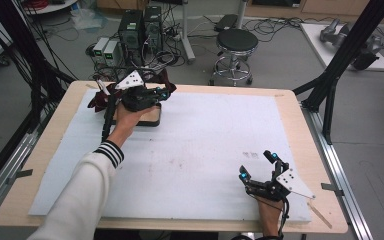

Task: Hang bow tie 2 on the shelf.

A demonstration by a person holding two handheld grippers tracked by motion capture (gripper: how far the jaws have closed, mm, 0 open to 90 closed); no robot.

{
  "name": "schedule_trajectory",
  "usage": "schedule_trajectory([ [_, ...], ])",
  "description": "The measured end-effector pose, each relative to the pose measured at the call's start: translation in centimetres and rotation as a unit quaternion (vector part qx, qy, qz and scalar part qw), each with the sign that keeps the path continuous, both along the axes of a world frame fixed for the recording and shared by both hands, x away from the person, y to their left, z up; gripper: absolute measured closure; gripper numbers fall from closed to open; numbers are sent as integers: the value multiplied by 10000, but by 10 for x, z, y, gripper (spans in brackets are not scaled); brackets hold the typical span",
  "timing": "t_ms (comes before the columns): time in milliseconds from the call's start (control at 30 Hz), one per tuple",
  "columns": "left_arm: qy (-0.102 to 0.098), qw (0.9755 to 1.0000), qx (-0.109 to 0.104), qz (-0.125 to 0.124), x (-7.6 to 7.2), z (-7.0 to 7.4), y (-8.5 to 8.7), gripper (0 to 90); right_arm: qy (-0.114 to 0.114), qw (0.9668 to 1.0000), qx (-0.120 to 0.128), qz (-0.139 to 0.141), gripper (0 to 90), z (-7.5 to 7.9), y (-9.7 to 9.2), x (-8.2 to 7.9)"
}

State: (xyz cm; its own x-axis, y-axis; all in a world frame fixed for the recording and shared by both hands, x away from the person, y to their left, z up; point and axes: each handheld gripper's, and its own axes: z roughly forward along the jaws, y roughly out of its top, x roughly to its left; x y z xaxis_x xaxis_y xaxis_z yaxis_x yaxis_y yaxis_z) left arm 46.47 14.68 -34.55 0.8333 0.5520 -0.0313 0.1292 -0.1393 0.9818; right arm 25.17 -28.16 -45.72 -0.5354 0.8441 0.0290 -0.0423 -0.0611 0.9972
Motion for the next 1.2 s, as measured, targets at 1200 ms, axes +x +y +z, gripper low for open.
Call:
schedule_trajectory([
  [1200,-134,9992,-378,-69,4,8,8,824,2,10000,-20,-7,8,0,0,0],
])
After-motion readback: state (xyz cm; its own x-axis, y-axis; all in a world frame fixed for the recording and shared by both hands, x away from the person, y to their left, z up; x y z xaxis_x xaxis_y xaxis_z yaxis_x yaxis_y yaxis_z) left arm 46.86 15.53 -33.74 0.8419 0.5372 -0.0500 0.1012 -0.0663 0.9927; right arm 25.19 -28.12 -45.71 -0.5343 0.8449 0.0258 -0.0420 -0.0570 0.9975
